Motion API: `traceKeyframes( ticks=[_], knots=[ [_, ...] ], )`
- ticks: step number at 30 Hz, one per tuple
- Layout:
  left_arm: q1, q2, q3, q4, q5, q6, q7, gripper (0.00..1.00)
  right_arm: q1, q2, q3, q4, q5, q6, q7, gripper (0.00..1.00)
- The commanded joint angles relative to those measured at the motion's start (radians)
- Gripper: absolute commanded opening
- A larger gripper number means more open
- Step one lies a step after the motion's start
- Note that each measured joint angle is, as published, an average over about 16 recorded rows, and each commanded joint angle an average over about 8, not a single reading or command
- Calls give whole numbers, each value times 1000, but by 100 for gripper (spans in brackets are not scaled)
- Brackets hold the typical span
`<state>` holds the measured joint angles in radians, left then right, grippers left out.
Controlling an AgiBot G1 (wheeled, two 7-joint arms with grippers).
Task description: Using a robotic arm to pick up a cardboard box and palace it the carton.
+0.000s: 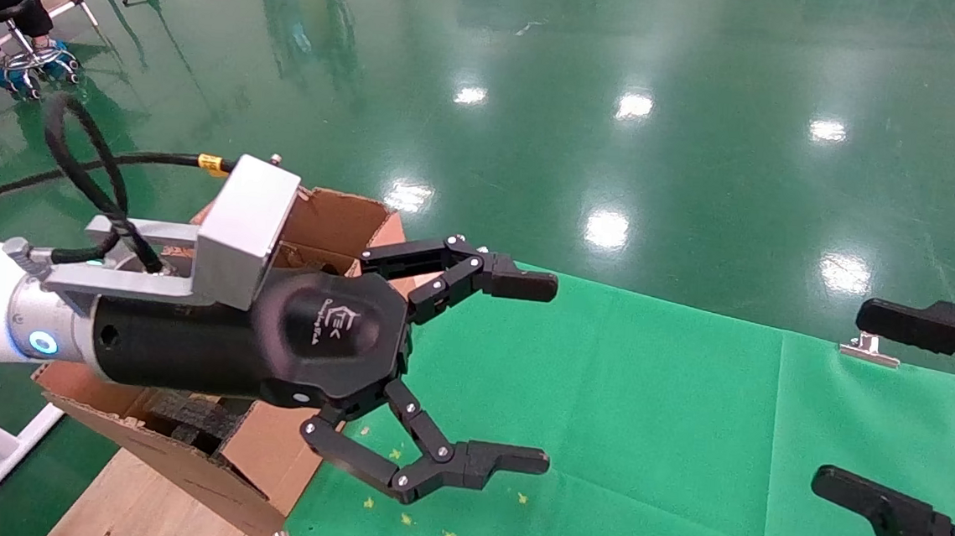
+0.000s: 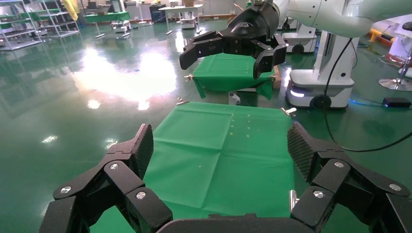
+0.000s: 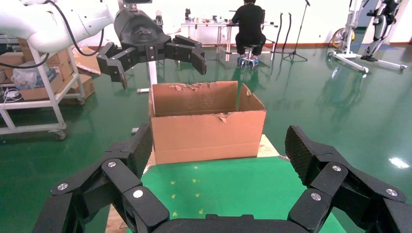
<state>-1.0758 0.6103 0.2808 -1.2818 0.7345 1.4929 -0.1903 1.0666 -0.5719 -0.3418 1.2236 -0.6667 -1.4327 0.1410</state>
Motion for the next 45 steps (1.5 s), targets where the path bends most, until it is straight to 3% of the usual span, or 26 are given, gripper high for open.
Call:
traceKeyframes(
  ticks=[1, 45],
  knots=[
    [0, 0, 0, 0, 0, 0, 0, 100, 0, 0, 0, 0, 0, 0, 0, 100],
    [0, 0, 0, 0, 0, 0, 0, 100, 0, 0, 0, 0, 0, 0, 0, 100]
  ],
)
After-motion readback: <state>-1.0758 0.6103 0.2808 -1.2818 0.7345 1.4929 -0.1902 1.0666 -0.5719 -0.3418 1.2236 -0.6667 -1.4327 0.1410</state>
